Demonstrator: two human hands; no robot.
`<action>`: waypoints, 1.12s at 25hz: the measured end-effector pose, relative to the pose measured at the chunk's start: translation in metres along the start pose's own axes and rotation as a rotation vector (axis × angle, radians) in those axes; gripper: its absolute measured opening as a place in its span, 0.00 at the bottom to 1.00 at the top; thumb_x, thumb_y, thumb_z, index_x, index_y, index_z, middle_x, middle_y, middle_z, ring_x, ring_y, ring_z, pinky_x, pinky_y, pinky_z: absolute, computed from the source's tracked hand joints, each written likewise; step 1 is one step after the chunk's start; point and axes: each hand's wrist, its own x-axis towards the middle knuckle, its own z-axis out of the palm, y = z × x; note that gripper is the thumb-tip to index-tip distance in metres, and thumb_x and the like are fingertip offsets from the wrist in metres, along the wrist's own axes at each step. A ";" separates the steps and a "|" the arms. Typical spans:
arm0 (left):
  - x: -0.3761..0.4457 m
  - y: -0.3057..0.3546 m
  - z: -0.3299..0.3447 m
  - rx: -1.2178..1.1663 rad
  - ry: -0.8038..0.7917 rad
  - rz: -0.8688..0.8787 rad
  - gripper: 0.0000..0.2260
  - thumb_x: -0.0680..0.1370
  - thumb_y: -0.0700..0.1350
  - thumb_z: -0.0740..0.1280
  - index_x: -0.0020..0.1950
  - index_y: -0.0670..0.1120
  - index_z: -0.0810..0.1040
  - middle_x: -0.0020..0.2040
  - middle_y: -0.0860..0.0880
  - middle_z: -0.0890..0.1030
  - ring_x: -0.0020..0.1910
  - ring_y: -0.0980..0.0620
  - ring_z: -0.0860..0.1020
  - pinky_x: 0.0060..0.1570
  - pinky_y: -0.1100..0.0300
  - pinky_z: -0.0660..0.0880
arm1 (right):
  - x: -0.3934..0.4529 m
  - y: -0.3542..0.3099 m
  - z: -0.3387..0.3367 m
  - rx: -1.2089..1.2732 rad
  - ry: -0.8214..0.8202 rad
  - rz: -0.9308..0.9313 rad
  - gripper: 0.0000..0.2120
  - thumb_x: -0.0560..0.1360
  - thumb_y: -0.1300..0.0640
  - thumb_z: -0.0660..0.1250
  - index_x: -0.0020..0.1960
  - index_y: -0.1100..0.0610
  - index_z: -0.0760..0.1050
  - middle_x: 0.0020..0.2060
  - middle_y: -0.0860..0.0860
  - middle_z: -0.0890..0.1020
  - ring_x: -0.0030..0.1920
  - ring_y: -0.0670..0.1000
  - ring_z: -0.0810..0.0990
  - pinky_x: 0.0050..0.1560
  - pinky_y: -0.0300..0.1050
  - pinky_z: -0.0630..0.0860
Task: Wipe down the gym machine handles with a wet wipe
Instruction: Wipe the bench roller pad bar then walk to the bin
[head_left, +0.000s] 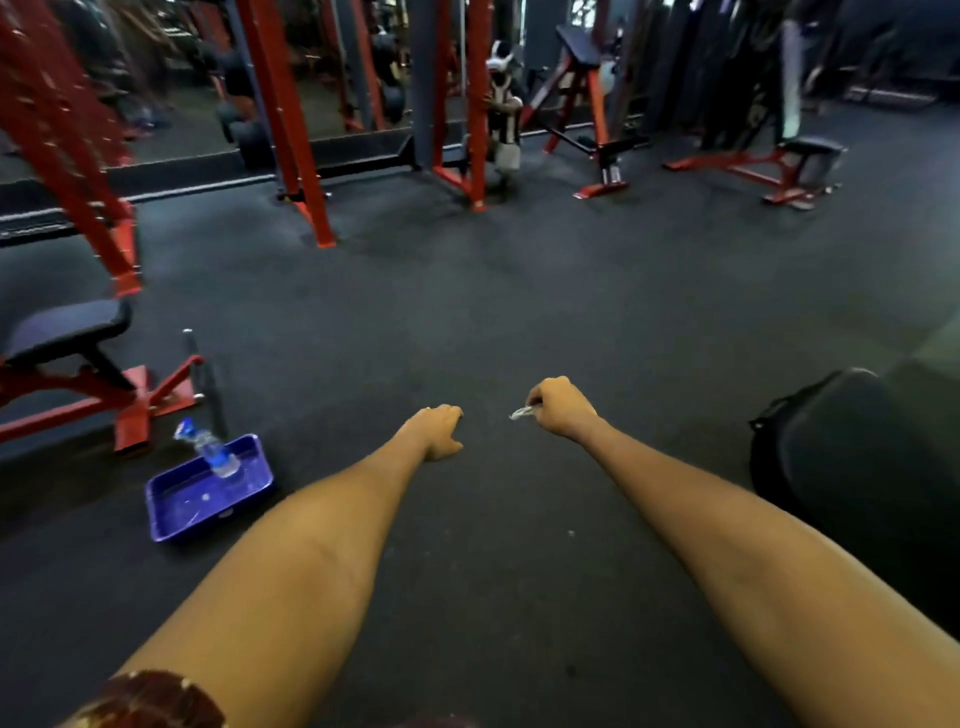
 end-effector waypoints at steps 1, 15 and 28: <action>0.020 0.015 -0.007 0.015 -0.002 0.032 0.26 0.78 0.49 0.64 0.73 0.42 0.62 0.71 0.43 0.66 0.68 0.43 0.67 0.69 0.51 0.62 | 0.006 0.019 -0.005 0.015 0.015 0.028 0.11 0.73 0.66 0.63 0.50 0.60 0.81 0.47 0.58 0.82 0.45 0.58 0.80 0.45 0.52 0.79; 0.360 0.149 -0.122 0.178 -0.034 0.333 0.24 0.78 0.47 0.63 0.72 0.41 0.63 0.70 0.43 0.67 0.68 0.44 0.67 0.67 0.54 0.61 | 0.203 0.237 -0.121 -0.075 0.158 0.370 0.14 0.72 0.67 0.60 0.52 0.61 0.80 0.49 0.59 0.81 0.49 0.61 0.80 0.46 0.50 0.76; 0.696 0.338 -0.213 0.258 -0.063 0.498 0.25 0.79 0.48 0.62 0.73 0.42 0.62 0.72 0.44 0.65 0.69 0.44 0.66 0.66 0.54 0.64 | 0.405 0.513 -0.241 -0.097 0.120 0.511 0.13 0.72 0.65 0.62 0.54 0.60 0.79 0.51 0.59 0.81 0.52 0.61 0.79 0.49 0.50 0.76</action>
